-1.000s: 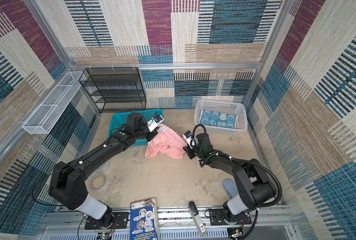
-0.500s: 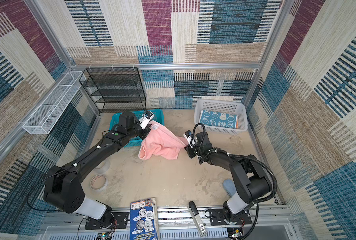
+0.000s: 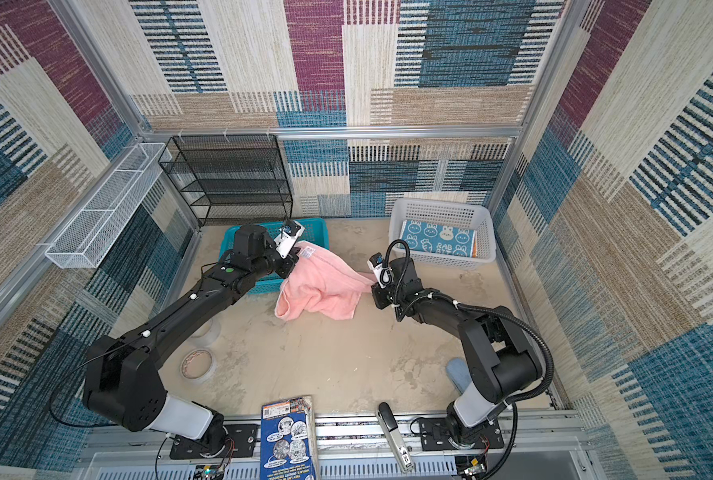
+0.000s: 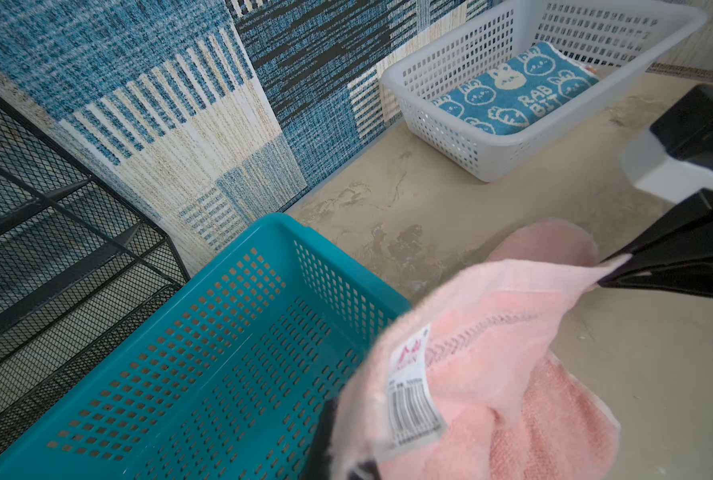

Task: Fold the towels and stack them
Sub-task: 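Lift the spread pink towel high with both grippers, away from the robot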

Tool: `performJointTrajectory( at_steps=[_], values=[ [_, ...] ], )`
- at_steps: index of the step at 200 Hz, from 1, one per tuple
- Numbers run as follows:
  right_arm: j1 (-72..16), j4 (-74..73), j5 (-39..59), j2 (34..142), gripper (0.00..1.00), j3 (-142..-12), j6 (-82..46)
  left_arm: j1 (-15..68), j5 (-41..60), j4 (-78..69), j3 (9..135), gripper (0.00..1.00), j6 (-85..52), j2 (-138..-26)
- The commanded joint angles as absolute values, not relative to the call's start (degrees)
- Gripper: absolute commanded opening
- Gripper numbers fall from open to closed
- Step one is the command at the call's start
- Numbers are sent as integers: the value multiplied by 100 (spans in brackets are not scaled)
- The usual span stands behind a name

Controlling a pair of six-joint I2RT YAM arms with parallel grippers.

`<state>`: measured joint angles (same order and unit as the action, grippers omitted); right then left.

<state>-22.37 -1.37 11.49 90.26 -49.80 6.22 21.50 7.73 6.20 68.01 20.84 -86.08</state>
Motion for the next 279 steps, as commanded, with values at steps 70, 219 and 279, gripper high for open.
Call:
performJointTrajectory(
  at_steps=[70, 219, 279],
  values=[
    [-2171, 1545, -1745, 8143, 0, -7680, 428, 2278, 1373, 272, 7570, 0, 738, -8014],
    [-2174, 1513, -1009, 7278, 0, -10319, 1603, 2874, 1470, 693, 9763, 0, 422, -7438],
    [-2176, 1263, -236, 6923, 0, -10978, 1740, 2878, 1622, 647, 10271, 0, 414, -7108]
  ],
)
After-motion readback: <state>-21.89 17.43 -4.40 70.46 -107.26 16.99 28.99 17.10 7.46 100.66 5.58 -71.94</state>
